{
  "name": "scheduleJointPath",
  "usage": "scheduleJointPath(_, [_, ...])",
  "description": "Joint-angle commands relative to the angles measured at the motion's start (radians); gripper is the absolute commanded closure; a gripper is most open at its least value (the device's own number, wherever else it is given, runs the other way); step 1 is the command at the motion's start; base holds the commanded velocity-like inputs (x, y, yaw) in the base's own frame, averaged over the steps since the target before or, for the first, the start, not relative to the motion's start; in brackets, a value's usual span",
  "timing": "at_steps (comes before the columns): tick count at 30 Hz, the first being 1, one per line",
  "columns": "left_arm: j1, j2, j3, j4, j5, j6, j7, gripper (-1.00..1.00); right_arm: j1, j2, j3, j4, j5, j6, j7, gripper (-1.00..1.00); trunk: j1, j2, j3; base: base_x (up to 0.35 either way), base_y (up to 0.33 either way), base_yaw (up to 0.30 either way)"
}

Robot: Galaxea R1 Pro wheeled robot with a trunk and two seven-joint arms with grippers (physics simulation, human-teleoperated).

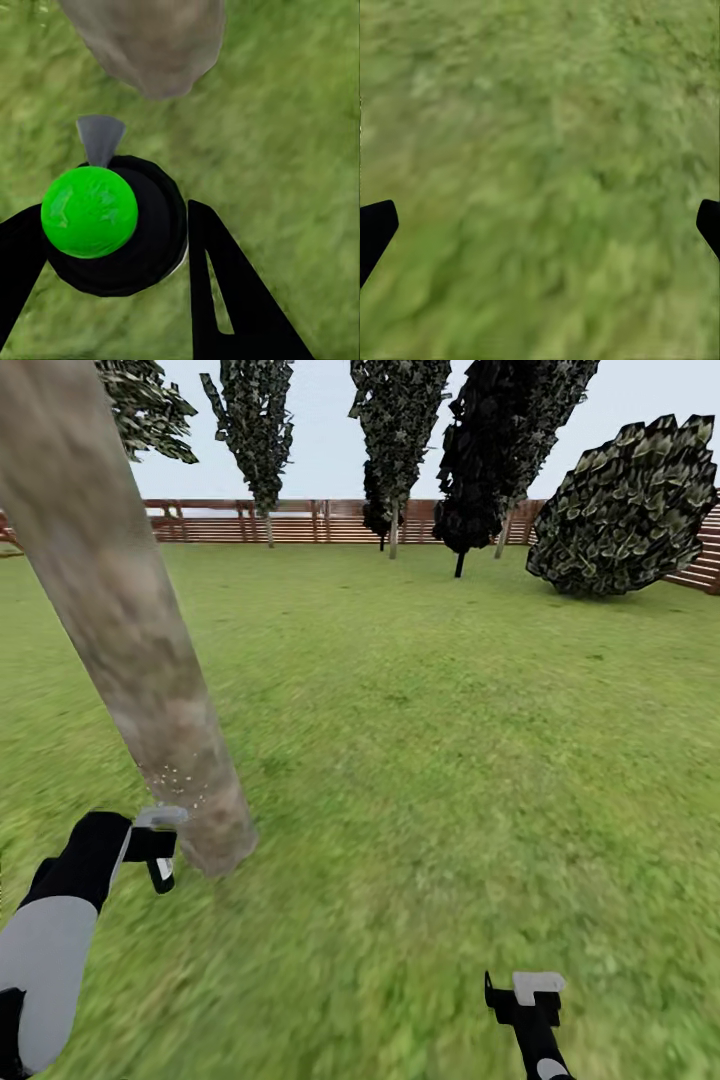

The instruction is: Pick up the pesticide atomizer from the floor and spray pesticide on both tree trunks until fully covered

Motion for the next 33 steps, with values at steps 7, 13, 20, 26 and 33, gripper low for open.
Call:
scheduleJointPath(7, [0.083,-0.045,0.006,0.010,0.034,-0.073,0.100,1.00,-0.001,0.000,-0.008,0.001,0.011,-0.003,-0.002,-1.00,0.000,0.000,-0.001,0.256,-0.129,0.268])
scheduleJointPath(13, [0.090,-0.097,0.014,0.011,0.050,-0.096,0.102,1.00,-0.001,0.000,-0.008,0.001,0.011,-0.003,-0.002,-1.00,0.000,0.000,-0.001,0.027,-0.027,0.254])
scheduleJointPath(20, [0.120,-0.105,0.023,0.085,0.055,-0.212,0.113,1.00,-0.001,0.000,-0.008,0.002,0.011,-0.003,0.003,-1.00,0.000,0.000,-0.001,0.000,-0.247,0.022])
scheduleJointPath(26, [0.120,-0.100,0.035,0.109,0.063,-0.272,0.244,1.00,-0.001,0.000,-0.008,0.002,0.011,-0.003,0.003,-1.00,0.000,0.000,-0.001,0.028,-0.271,0.000])
scheduleJointPath(33, [0.120,-0.096,0.090,0.108,0.062,-0.275,0.249,1.00,-0.001,0.000,-0.007,0.002,0.013,-0.002,0.004,-1.00,0.000,0.000,-0.001,0.038,-0.272,0.188])
